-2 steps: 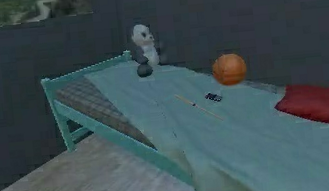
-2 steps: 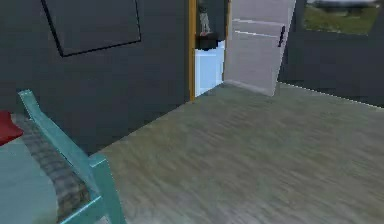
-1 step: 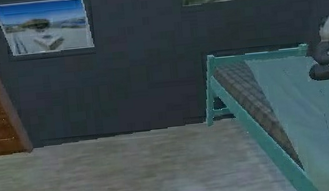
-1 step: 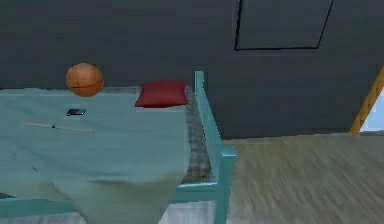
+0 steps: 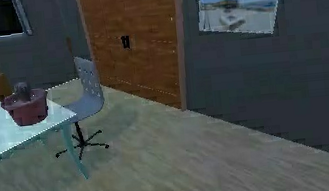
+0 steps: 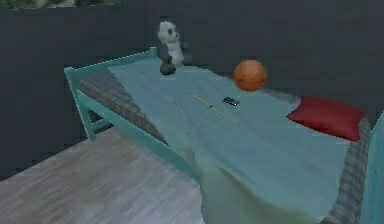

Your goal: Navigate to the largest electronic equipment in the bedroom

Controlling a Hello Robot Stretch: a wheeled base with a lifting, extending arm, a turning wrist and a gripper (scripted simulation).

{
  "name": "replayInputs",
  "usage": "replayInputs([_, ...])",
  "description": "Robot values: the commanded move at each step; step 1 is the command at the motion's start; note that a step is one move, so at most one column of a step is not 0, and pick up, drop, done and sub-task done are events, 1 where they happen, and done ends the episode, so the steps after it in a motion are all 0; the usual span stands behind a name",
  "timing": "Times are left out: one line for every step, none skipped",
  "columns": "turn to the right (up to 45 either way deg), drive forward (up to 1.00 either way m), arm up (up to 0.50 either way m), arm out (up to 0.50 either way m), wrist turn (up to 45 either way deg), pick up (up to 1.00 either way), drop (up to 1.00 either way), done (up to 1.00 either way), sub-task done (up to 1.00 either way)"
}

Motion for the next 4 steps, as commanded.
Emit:
replayInputs([0.0, 1.00, 0.00, 0.00, 0.0, 0.00, 0.00, 0.00, 0.00])
replayInputs([-3.0, 0.00, 0.00, 0.00, 0.0, 0.00, 0.00, 0.00, 0.00])
replayInputs([0.0, 1.00, 0.00, 0.00, 0.0, 0.00, 0.00, 0.00, 0.00])
replayInputs([0.0, 0.20, 0.00, 0.00, 0.0, 0.00, 0.00, 0.00, 0.00])
